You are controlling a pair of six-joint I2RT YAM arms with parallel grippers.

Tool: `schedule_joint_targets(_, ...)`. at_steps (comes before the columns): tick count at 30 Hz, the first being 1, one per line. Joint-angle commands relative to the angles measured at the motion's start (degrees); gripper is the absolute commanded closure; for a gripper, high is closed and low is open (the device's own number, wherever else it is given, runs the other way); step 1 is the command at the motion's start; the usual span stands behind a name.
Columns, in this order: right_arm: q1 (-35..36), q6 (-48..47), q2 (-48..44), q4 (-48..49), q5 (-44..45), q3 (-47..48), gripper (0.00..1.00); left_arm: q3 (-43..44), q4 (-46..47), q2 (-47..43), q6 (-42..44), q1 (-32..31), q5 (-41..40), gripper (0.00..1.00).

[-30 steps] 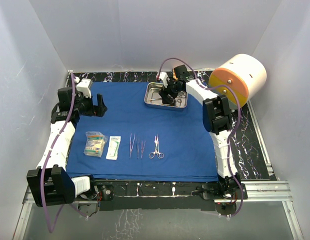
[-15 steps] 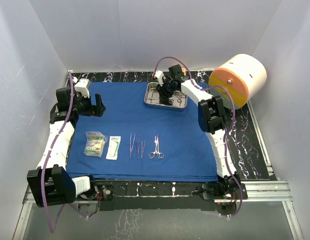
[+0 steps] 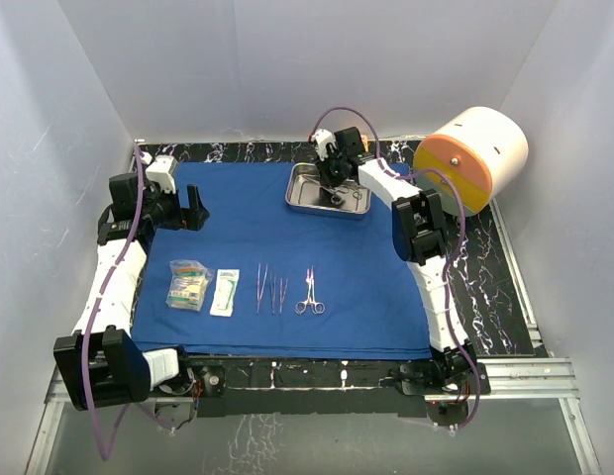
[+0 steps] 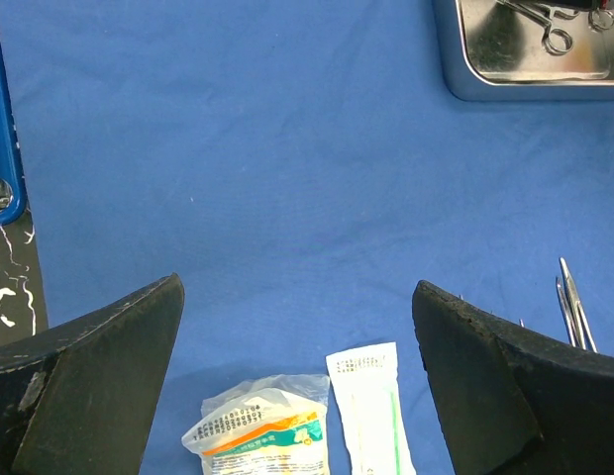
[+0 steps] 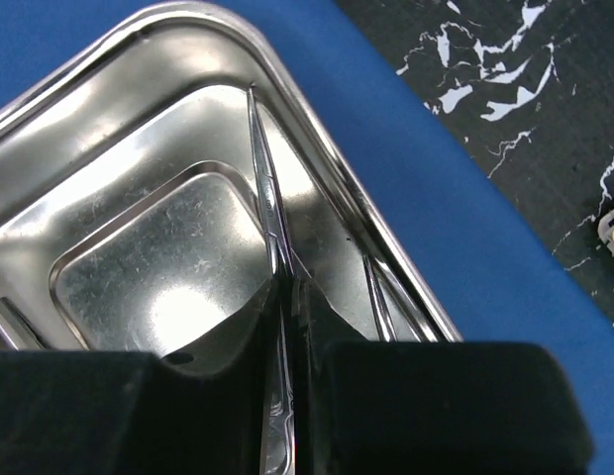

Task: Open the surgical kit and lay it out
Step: Pick up the medical item from the container.

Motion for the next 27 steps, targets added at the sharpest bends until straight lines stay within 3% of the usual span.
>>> schedule_joint_targets(1,-0.40,5.53,-0.31,0.28,6.26,0.40,0.96,-0.04,0.67,-1.76,-0.16,0.58,1.71,0.02)
schedule_joint_targets(6,-0.39,7.68,-1.72,1.67,5.09,-1.48,0.93,-0.22,0.90,-1.75,-0.40,0.69,2.03,0.02)
schedule_joint_targets(12,-0.14,8.12,-2.92,6.01,0.15,-2.11,0.64,-0.47,1.02,-1.93,-0.37,0.80,2.08,0.02)
schedule_joint_targets(15,-0.08,8.92,-2.78,7.68,-0.48,-1.60,0.54,-0.55,1.02,-1.86,-0.45,0.89,2.23,0.01)
schedule_joint_targets(27,0.85,11.09,-1.59,11.85,-2.65,1.13,0.55,-0.52,1.22,-1.37,-0.61,1.15,2.67,0.01)
